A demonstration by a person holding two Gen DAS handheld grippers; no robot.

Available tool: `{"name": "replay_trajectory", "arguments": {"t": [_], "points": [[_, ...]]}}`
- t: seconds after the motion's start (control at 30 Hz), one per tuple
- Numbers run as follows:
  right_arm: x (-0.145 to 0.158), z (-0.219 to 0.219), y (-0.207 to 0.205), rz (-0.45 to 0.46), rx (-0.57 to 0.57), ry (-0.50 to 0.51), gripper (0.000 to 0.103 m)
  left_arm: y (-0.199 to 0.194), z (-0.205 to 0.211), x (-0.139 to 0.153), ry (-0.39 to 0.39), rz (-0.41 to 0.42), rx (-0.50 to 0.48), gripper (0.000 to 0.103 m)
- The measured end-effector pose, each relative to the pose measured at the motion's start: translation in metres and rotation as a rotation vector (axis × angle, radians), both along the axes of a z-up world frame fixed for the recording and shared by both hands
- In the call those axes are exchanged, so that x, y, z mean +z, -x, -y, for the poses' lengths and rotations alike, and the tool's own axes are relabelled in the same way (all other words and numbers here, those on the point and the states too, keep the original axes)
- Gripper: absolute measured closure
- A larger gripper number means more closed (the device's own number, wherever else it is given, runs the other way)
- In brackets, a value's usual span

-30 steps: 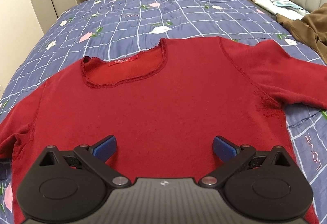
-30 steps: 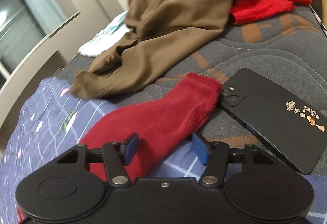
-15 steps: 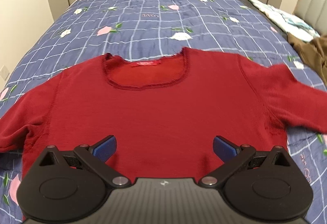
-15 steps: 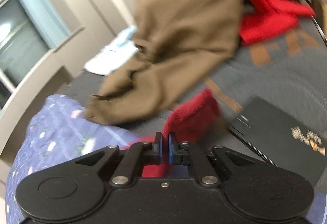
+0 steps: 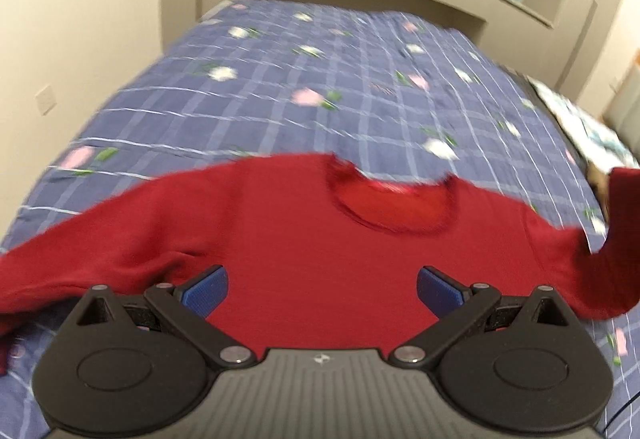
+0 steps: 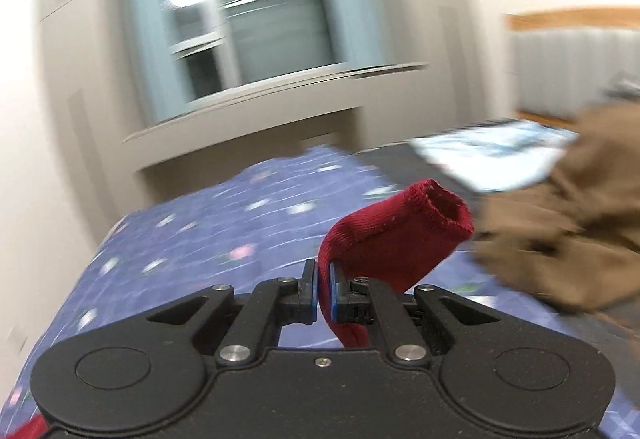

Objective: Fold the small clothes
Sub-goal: 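Carry the cuff across the sweater body with the right gripper and release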

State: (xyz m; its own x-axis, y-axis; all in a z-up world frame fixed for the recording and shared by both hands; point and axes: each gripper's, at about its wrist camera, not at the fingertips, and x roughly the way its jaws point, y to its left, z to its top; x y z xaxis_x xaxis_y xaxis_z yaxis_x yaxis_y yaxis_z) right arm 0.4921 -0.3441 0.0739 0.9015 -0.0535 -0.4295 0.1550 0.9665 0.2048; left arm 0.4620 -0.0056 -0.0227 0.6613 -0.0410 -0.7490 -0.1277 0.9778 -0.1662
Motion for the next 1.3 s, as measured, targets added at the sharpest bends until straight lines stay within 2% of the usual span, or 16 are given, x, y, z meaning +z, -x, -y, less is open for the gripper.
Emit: {"name": "replay_trajectory", "arguments": {"t": [0.13, 0.23, 0.37, 0.5, 0.57, 0.6, 0.67, 0.73, 0.83, 0.93, 1.0, 1.07, 1.17, 1.27, 1.3], "points": [[-0.014, -0.086, -0.017, -0.043, 0.195, 0.053, 0.098, 0.01, -0.047, 0.01, 0.028, 0.036, 0.074, 0.0], [-0.037, -0.152, -0.02, -0.088, 0.328, 0.109, 0.098, 0.019, -0.078, 0.014, 0.054, 0.074, 0.119, 0.0], [-0.071, -0.231, -0.011, -0.16, 0.508, 0.242, 0.098, 0.027, -0.109, 0.014, 0.087, 0.108, 0.161, 0.0], [-0.102, -0.274, -0.002, -0.243, 0.631, 0.358, 0.098, 0.025, -0.124, 0.006, 0.101, 0.104, 0.175, 0.0], [-0.112, -0.28, 0.006, -0.272, 0.675, 0.379, 0.093, 0.023, -0.125, 0.001, 0.122, 0.106, 0.167, 0.0], [-0.114, -0.284, 0.012, -0.276, 0.689, 0.38, 0.085, 0.022, -0.123, -0.001, 0.132, 0.106, 0.159, 0.001], [-0.11, -0.276, 0.018, -0.269, 0.722, 0.346, 0.074, 0.02, -0.12, -0.006, 0.162, 0.106, 0.132, 0.001], [-0.103, -0.256, 0.029, -0.263, 0.715, 0.306, 0.052, 0.013, -0.114, -0.01, 0.185, 0.104, 0.099, 0.001], [-0.091, -0.218, 0.041, -0.258, 0.684, 0.197, 0.034, 0.002, -0.104, -0.019, 0.202, 0.092, 0.05, 0.0], [-0.085, -0.166, 0.053, -0.247, 0.587, 0.113, 0.021, -0.009, -0.098, -0.032, 0.199, 0.065, 0.03, 0.001], [-0.085, -0.13, 0.062, -0.243, 0.483, 0.084, 0.016, -0.015, -0.094, -0.04, 0.205, 0.046, 0.024, 0.001], [-0.089, -0.096, 0.068, -0.248, 0.368, 0.077, 0.016, -0.022, -0.09, -0.047, 0.207, 0.035, 0.019, 0.002], [-0.098, -0.053, 0.064, -0.278, 0.198, 0.083, 0.017, -0.03, -0.081, -0.052, 0.171, 0.021, 0.014, 0.015], [-0.109, -0.015, 0.047, -0.293, 0.068, 0.027, 0.03, -0.037, -0.069, -0.056, 0.126, -0.003, 0.002, 0.037], [-0.113, -0.006, 0.042, -0.293, 0.048, -0.001, 0.032, -0.04, -0.066, -0.057, 0.124, -0.009, -0.006, 0.049]]}}
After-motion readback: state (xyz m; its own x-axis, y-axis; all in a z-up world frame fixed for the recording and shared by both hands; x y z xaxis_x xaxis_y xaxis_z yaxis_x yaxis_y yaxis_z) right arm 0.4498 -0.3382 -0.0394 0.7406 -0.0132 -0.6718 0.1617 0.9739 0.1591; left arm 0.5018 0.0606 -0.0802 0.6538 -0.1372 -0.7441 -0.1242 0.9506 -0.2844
